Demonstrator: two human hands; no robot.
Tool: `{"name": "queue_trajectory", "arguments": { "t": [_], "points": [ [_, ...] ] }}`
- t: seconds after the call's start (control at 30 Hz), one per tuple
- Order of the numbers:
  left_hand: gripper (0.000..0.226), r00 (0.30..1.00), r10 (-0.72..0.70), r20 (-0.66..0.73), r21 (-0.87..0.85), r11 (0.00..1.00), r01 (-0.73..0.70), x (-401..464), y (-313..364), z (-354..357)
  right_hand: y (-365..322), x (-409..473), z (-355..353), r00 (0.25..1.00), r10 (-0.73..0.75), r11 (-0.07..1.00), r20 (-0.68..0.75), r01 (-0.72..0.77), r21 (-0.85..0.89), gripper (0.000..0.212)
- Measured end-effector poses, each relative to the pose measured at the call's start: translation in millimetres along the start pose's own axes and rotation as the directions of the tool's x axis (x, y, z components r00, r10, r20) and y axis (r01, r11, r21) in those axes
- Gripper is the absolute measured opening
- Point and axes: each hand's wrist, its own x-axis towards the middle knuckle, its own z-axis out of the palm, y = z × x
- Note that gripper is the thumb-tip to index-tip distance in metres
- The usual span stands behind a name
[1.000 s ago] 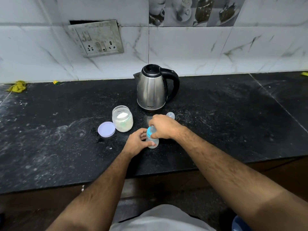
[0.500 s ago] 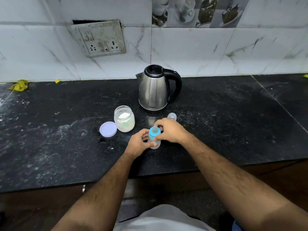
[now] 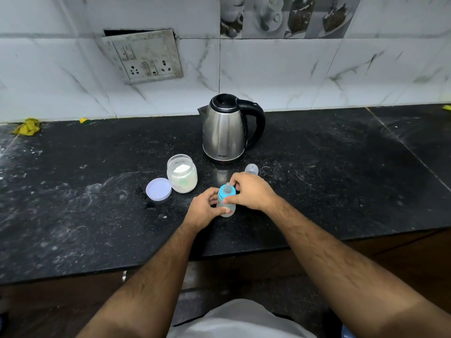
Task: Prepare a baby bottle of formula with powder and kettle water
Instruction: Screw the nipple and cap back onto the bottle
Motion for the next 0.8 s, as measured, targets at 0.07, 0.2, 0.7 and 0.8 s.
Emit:
{"name": "queue_trajectory", "arguments": {
  "t": [0.07,0.2,0.7,0.8],
  "points": [
    [0.057,1.000,-0.002,0.006,-0.007,1.000,0.002,0,0,-1,-4,0,1,0.999,0.028,0.996,-0.023,-0.030,-0.086,0.053],
    [0.057,1.000,-0.010,0.005,-0.011,1.000,0.010,1,0,0,-10,0,-8,0.994,-0.063,0.998,0.087,0.064,-0.006,0.072],
    [0.059,1.000,-0.021,0.014,-0.008,1.000,0.021,3,-1,0,-14,-1,-16,0.987,-0.097,0.995,0.126,0.094,0.032,0.036],
    [0.057,1.000,-0.021,0.011,-0.018,1.000,0.021,3,-1,0,-14,-1,-13,0.997,-0.052,0.997,0.059,0.054,-0.047,0.035]
  ]
}}
